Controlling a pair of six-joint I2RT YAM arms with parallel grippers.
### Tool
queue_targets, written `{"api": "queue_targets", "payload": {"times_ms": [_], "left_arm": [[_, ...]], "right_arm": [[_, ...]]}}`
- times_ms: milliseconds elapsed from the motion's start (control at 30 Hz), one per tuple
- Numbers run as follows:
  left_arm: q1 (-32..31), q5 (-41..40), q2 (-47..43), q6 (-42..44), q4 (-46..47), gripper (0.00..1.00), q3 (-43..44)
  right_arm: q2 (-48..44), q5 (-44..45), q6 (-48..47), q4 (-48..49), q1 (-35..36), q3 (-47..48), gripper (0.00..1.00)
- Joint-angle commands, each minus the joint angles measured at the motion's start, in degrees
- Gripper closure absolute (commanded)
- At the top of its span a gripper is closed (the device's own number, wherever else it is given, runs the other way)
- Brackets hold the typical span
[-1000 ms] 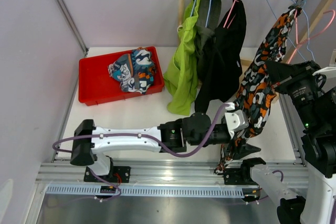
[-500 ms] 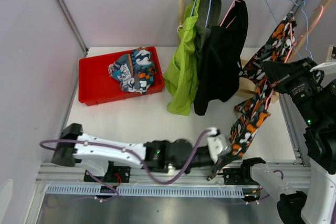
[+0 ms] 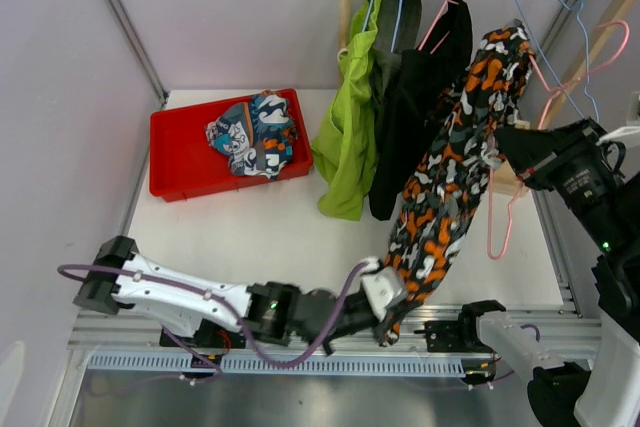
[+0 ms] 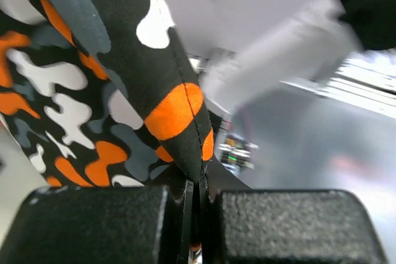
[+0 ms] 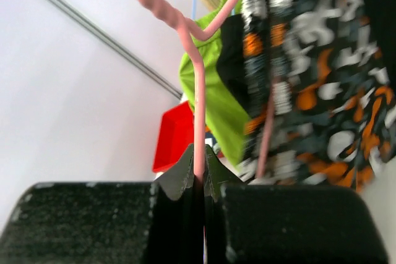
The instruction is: Remove the shorts from the hanger
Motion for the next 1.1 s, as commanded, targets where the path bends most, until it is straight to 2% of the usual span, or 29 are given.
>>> {"api": "queue_targets", "payload": {"times_ms": [0,33,67,100,133,200,233,267,333,367,400,433,500,567,600,667,733,767,800,833,867,900,933,967,1000,1067], "left_arm": [[9.09,5.98,4.95,4.30,-3.72,1.00,11.07],[11.11,6.68,6.18,5.44,-6.08,1.00,13.18],[13.31,7.21,7.67,5.80,-7.41,1.00,20.24],[17.85,9.13,10.82,5.97,-8.99,1.00,22.93],[19.90,9.58,12.42,6.06,-13.00,1.00,25.65],[25.34,10.46,16.11,6.68,-18.11,1.00,38.79],[26.59,11.25,20.13,7.55,-20.84,1.00,46.26],[27.82,11.08,22.08,8.25,-25.74,1.00,49.99],[30.37,9.34,27.77,9.75,-30.77,1.00,65.06],[31.86,8.80,29.81,10.02,-36.11,1.00,69.05],[32.57,8.45,31.66,10.11,-38.94,1.00,73.18],[33.01,8.18,34.47,10.02,-41.50,1.00,84.10],[33.37,6.00,34.76,10.20,-45.02,1.00,89.28],[33.63,2.75,29.59,12.56,-43.82,1.00,86.77],[34.16,1.34,27.05,13.26,-42.50,1.00,82.76],[35.30,-0.86,20.30,15.11,-39.42,1.00,77.39],[38.37,-1.48,17.54,15.90,-41.50,1.00,77.18],[39.34,-1.92,16.49,16.43,-42.39,1.00,77.70],[40.48,-3.40,14.39,17.13,-43.10,1.00,77.71],[40.75,-4.64,13.41,18.79,-43.89,1.00,77.53],[40.93,-5.95,12.36,19.94,-43.98,1.00,76.40],[40.93,-9.27,10.17,20.82,-43.98,1.00,75.61],[40.93,-11.22,8.76,22.83,-43.63,1.00,73.51],[41.45,-12.72,7.26,23.72,-42.41,1.00,72.27],[41.98,-15.08,3.85,25.56,-41.44,1.00,69.56],[44.60,-16.51,0.84,27.06,-39.16,1.00,65.41]], "right_arm": [[-5.54,-7.02,4.61,6.29,-1.53,0.26,1.00],[-6.42,-8.35,5.14,3.84,-3.11,0.78,1.00],[-7.21,-9.67,5.84,2.17,-3.90,1.75,1.00],[-7.66,-11.51,6.20,-1.33,-4.70,2.97,1.00],[-7.49,-16.14,6.46,-3.37,-5.40,5.94,1.00],[-6.79,-22.22,7.43,-7.15,-8.38,8.69,1.00],[-6.70,-28.34,7.61,-10.65,-9.35,9.92,1.00],[-6.61,-30.75,7.35,-12.94,-12.58,13.06,1.00],[-6.69,-35.67,7.34,-18.14,-14.80,15.28,1.00],[-6.87,-41.44,7.61,-19.20,-15.86,16.33,1.00],[-6.96,-43.32,8.04,-21.03,-17.34,16.87,1.00],[-7.39,-44.47,8.22,-21.49,-17.79,17.48,1.00],[-7.66,-46.24,9.53,-21.24,-17.89,18.02,1.00],[-7.84,-48.60,14.09,-18.96,-17.98,18.01,1.00],[-7.92,-51.84,16.72,-15.64,-17.98,18.10,1.00],[-8.62,-57.90,25.77,-10.10,-19.29,17.05,1.00],[-9.33,-67.74,31.83,-1.40,-22.00,15.92,1.00],[-10.90,-71.52,40.22,3.33,-23.15,14.60,1.00],[-12.22,-75.12,46.48,18.52,-24.38,12.59,1.00],[-13.71,-80.21,54.55,29.37,-26.31,5.95,1.00],[-15.47,-82.00,72.64,42.01,-26.93,2.32,1.00],[-16.96,-83.06,75.52,50.41,-27.20,0.37,1.00],[-16.98,-83.50,72.50,45.09,-26.94,0.44,1.00],[-16.72,-83.33,62.99,37.91,-25.90,3.40,1.00],[-16.19,-82.98,61.07,31.05,-25.19,4.38,1.00],[-16.62,-81.84,62.00,32.46,-24.39,3.26,1.00]]}}
